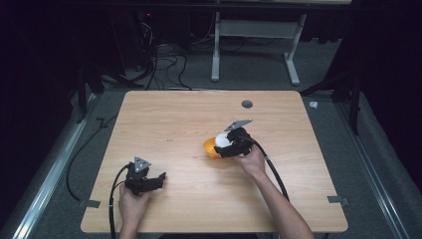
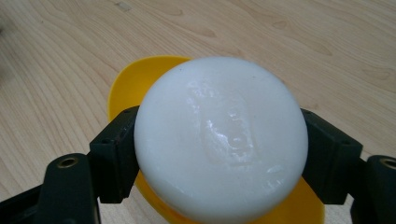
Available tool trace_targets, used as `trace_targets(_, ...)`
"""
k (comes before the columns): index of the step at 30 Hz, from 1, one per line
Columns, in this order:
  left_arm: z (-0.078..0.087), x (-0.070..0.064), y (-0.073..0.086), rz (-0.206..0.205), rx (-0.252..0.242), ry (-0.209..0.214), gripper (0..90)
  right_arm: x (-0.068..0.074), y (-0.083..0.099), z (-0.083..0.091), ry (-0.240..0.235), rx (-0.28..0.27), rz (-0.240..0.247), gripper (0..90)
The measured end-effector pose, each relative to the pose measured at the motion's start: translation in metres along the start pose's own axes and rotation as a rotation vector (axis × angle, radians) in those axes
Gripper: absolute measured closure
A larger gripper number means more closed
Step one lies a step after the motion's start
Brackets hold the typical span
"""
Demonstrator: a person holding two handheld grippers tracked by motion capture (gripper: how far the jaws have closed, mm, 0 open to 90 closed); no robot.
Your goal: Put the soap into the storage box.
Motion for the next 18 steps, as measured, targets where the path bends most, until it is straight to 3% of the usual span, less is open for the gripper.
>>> trace_targets(18,0.0000,-0.0001,0.0000,-0.001,0.000,0.000,20.7,-0.0001,0.0005,-0.0045,-0.014,0.004,-0.015,24.8)
Point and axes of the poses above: each handheld gripper's, and its own axes: z roughly backward along the jaws, y roughly out of its underside, x roughly to its left, the point moved 5 cm from there along -z, roughly forward along the jaws, and after that the axes turned 3 degrees about -x, right-handed, at the moved point
